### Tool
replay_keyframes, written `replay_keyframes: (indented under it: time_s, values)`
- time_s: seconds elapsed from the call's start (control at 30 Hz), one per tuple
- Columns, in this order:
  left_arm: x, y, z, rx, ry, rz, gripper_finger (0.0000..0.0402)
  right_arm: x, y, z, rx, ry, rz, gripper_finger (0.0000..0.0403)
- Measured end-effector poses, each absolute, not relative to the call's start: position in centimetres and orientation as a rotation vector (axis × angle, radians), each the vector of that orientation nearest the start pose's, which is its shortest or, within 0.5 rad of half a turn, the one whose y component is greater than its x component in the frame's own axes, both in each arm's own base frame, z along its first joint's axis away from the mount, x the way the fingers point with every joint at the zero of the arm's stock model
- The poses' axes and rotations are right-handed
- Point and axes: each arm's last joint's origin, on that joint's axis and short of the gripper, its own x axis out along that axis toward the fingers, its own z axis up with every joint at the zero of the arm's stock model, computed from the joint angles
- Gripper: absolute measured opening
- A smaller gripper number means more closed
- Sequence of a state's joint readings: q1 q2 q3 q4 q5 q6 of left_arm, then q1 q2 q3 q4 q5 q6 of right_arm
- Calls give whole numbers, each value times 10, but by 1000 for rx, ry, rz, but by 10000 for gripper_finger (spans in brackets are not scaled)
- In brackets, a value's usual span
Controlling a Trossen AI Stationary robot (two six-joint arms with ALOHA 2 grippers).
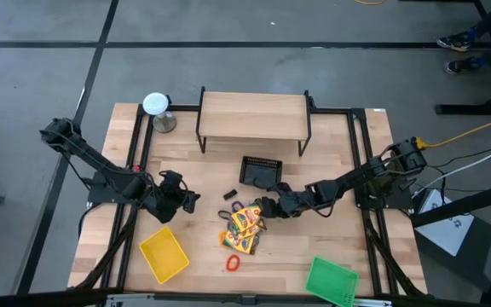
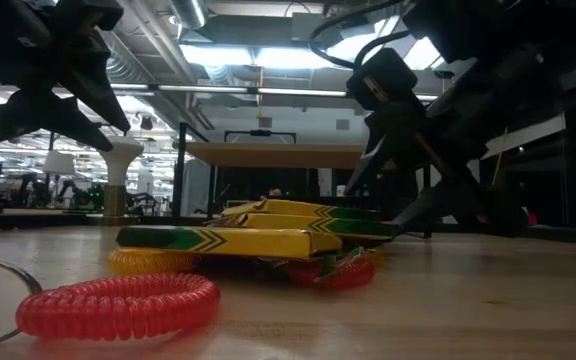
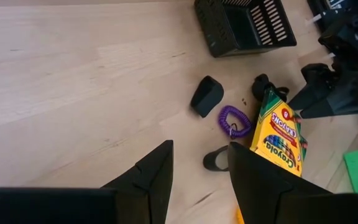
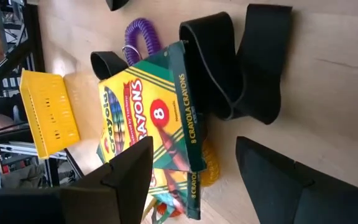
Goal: Pick & Place Office Desk Supplies
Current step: Put the top crayon box into the green basket
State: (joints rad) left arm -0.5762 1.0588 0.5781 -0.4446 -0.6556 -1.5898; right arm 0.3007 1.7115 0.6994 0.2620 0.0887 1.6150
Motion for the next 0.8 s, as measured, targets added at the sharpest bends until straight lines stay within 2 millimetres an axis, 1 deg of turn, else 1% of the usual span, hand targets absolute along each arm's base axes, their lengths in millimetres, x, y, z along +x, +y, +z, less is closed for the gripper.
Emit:
replay_keyframes:
  time_s: [0.23,0.47,0.6,0.67,0.7,0.77,0.8]
  values:
    - [169,-89,201,-980,484,613,150,298,86,124,1399,690,-419,231]
    - [170,-89,202,-985,481,610,150,310,91,104,1442,689,-388,231]
    - [170,-89,202,-989,482,607,150,318,93,106,1444,683,-382,228]
    - [170,-89,202,-989,482,607,150,318,93,105,1437,685,-402,214]
    - [170,-89,202,-989,482,607,150,318,93,105,1435,682,-407,200]
    - [170,-89,202,-987,483,607,150,318,92,105,1434,678,-409,157]
    - [170,-89,202,-987,483,607,150,319,93,106,1435,676,-407,129]
